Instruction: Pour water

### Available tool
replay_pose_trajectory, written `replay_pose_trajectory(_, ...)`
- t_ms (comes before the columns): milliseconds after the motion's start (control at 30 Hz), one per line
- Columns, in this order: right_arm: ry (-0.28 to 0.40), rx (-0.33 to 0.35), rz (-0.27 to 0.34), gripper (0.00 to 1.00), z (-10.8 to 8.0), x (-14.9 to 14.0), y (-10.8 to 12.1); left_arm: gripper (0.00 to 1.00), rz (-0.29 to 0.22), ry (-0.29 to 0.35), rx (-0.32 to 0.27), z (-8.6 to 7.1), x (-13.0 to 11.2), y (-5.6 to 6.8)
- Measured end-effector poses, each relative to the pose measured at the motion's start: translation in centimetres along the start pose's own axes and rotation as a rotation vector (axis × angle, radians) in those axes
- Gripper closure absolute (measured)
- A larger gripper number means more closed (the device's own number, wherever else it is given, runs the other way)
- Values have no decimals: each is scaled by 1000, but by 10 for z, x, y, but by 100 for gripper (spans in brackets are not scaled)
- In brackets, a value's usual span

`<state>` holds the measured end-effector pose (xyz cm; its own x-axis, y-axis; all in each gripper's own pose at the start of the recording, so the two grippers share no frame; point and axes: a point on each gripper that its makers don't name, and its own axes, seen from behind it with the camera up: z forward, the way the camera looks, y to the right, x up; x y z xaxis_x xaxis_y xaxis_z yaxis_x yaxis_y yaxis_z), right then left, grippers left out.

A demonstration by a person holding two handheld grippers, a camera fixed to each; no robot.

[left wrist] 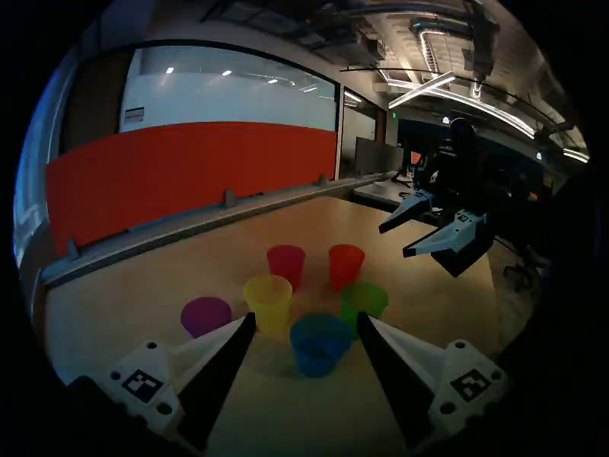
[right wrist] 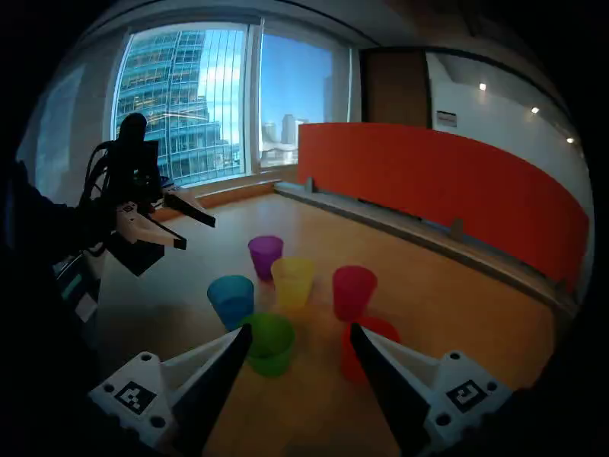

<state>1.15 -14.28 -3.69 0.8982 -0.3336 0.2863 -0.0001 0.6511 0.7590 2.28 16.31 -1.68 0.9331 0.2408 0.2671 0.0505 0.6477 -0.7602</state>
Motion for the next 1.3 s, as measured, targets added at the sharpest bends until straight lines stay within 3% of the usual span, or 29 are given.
replay_pose_trajectory(600,-77,39,-17,1,17,-45,-12,1,21,-131,-46,26,-56,15)
replay_pose_trajectory(1300,-121,99,-53,1,51,-60,-32,1,23,-197,-70,48,-75,15)
